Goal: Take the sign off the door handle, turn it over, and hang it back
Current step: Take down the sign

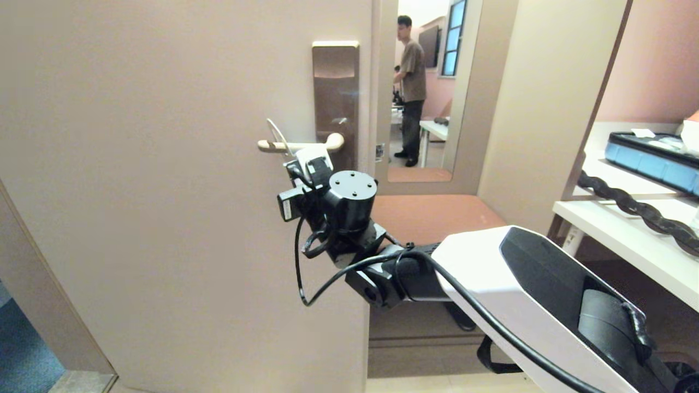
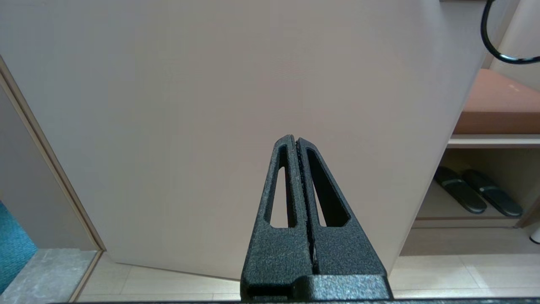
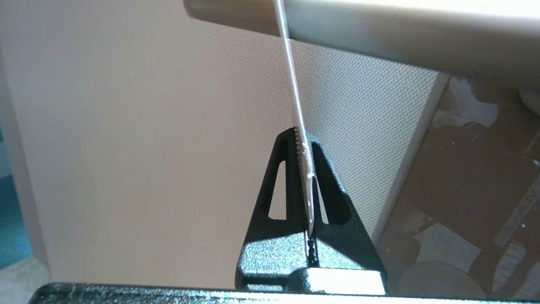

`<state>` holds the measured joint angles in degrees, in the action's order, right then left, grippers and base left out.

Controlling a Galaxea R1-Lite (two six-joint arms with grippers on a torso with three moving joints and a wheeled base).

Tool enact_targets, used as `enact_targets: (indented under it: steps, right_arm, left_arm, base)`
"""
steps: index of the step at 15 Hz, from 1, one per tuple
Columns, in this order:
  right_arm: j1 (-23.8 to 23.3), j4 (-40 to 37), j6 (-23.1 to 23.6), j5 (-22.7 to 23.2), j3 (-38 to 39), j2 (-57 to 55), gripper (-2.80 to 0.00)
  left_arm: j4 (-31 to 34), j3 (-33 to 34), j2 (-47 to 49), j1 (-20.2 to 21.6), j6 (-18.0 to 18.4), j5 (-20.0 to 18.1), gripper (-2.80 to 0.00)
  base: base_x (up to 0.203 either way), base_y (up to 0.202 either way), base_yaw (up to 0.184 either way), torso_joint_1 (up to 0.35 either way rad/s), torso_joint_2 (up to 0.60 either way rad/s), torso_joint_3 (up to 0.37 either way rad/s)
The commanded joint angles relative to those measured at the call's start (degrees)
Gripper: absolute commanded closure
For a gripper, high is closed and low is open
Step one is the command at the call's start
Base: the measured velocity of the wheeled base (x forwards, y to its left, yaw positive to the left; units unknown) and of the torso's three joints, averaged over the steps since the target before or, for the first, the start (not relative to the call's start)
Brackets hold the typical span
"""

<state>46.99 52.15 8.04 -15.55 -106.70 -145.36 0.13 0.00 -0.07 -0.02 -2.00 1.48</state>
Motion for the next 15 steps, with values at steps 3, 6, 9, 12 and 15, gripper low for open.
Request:
enact_targets:
  steps: [3,6,9,12,15]
  right_arm:
    - [0.9,-0.5,0.0,-2.3,-3.4,-2.1,0.0]
    - [1.3,-1.1,0.0,-3.2,-5.9,-3.3,0.0]
    - [1.7,-1.2,0.0,-3.2,-5.9,-3.4,0.0]
    - [2.3,-1.2,0.0,-3.1,-6.0,-3.8,0.0]
    - [2.5,-1.1,0.0,-2.9,-6.0,-3.9,0.0]
  left_arm:
    - [0.0,0.0,0.1,0.0,0.0,0.0,0.0]
    - [0.0,0.0,0.1,0.0,0.0,0.0,0.0]
    - [0.0,0.0,0.1,0.0,0.0,0.0,0.0]
    - [0.0,0.0,0.1,0.0,0.0,0.0,0.0]
    - [0.0,0.0,0.1,0.0,0.0,0.0,0.0]
  base:
    - [0.0,0.0,0.0,0.0,0.0,0.0]
    - [0.0,0.0,0.0,0.0,0.0,0.0]
    - [0.0,0.0,0.0,0.0,0.0,0.0]
    - [0.0,0.0,0.0,0.0,0.0,0.0]
    - [0.0,0.0,0.0,0.0,0.0,0.0]
